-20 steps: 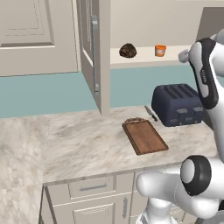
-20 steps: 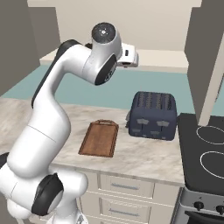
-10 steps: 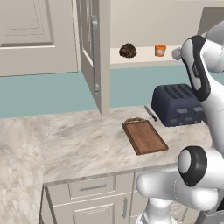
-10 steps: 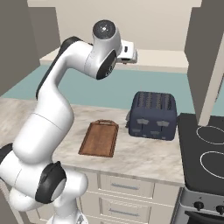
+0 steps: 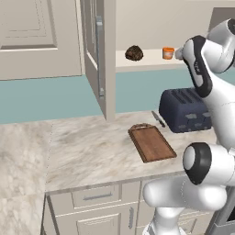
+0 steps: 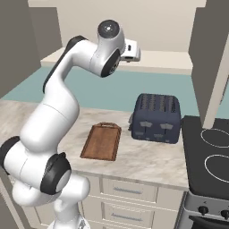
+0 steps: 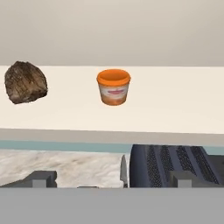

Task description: Pick the bread, place it on the cutting board, pick the jam, place it on the counter, and close the cabinet.

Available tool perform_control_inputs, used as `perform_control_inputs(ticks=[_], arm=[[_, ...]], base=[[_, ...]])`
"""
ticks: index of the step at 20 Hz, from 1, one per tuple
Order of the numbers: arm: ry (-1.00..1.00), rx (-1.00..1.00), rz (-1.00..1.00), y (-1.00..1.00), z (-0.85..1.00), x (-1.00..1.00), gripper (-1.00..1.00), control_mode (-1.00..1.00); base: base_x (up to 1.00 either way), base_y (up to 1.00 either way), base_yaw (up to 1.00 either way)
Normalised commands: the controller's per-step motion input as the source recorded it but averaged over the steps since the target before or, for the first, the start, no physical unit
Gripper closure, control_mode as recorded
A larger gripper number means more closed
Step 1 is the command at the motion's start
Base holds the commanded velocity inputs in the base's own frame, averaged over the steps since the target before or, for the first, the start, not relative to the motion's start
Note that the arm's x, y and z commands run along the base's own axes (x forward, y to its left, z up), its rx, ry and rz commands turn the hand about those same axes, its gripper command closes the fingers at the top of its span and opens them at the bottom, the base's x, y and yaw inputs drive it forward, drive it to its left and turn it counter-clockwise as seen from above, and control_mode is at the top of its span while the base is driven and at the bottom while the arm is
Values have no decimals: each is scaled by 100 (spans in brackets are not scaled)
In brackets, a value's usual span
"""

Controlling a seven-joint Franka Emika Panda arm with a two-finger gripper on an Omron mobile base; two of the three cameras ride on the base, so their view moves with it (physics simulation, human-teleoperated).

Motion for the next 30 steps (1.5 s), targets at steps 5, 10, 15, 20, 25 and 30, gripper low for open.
perform_control_inputs(ticks=[5, 10, 15, 20, 25, 30], arm=[[-1, 0, 0, 0, 0, 37, -100, -100], [-1, 0, 0, 0, 0, 33, -100, -100], [-1, 0, 0, 0, 0, 33, -100, -100], [0, 0, 0, 0, 0, 31, -100, -100], [0, 0, 0, 0, 0, 29, -100, -100], [0, 0, 0, 0, 0, 25, -100, -100]], base=[[0, 0, 0], [0, 0, 0], [0, 0, 0], [0, 0, 0], [0, 0, 0], [0, 0, 0]])
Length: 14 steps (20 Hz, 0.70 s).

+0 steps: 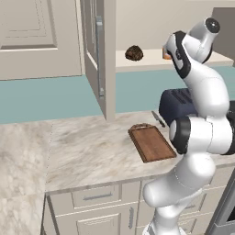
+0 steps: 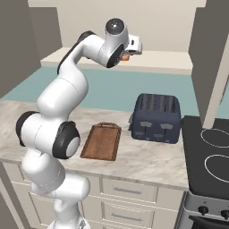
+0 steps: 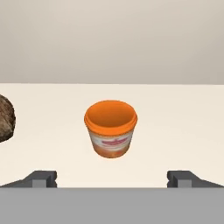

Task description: Pick the bread, place it on the cutting board, pick the jam, place it on the counter, and close the cabinet.

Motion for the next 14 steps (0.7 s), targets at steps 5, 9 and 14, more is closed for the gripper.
perform_control_inputs(ticks=[5, 9, 14], arm=[[0, 0, 0, 0, 0, 22, -100, -100], [0, 0, 0, 0, 0, 16, -100, -100], [0, 0, 0, 0, 0, 9, -100, -100]], base=[[0, 0, 0], [0, 0, 0], [0, 0, 0]])
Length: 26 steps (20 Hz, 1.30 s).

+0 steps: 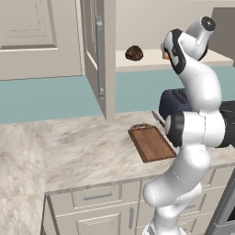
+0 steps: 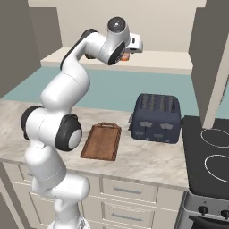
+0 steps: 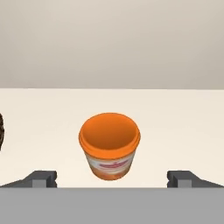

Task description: Pick the bread, place it on the cutting board, pick the jam, place it on the counter, and close the cabinet.

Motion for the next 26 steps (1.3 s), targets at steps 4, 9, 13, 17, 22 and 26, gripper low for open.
perform_control_inputs(ticks=[4, 9, 13, 17, 22, 26], arm=[[0, 0, 0, 0, -3, 12, -100, -100], [0, 0, 1, 0, -7, 14, -100, -100], [0, 0, 1, 0, -8, 15, -100, -100], [0, 0, 0, 0, -6, 17, -100, -100], [0, 0, 1, 0, -6, 20, -100, -100], [0, 0, 0, 0, -3, 25, -100, -100]], base=[[0, 0, 0], [0, 0, 0], [0, 0, 0], [0, 0, 0], [0, 0, 0], [0, 0, 0]])
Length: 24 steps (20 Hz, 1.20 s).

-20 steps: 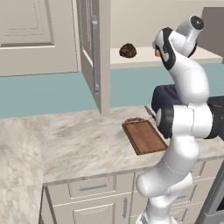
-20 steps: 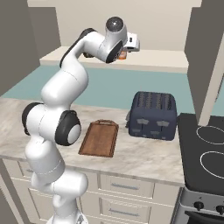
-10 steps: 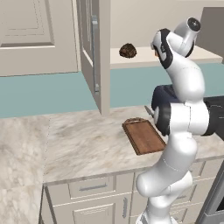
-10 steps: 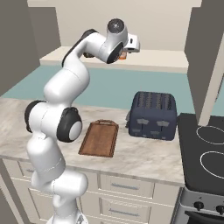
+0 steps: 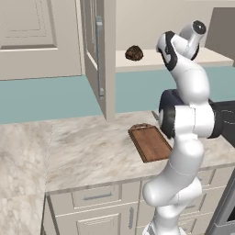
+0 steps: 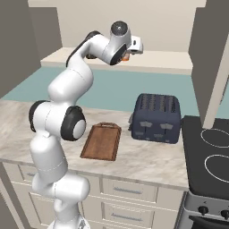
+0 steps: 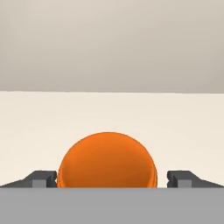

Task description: Pick the bread, place it on the cutting board, pick the jam, place it on the counter, and close the cabinet.

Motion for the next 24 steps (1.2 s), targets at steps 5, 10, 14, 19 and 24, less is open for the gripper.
perform_control_inputs(ticks=[5, 10, 14, 19, 24], arm=[[0, 0, 0, 0, -1, 20, -100, -100], [0, 0, 0, 0, 0, 3, -100, -100], [0, 0, 0, 0, 0, 0, 100, -100], [0, 0, 0, 0, 0, 0, 100, -100], [0, 0, 0, 0, 0, -4, 100, -100]], base=[[0, 0, 0], [0, 0, 0], [0, 0, 0], [0, 0, 0], [0, 0, 0]])
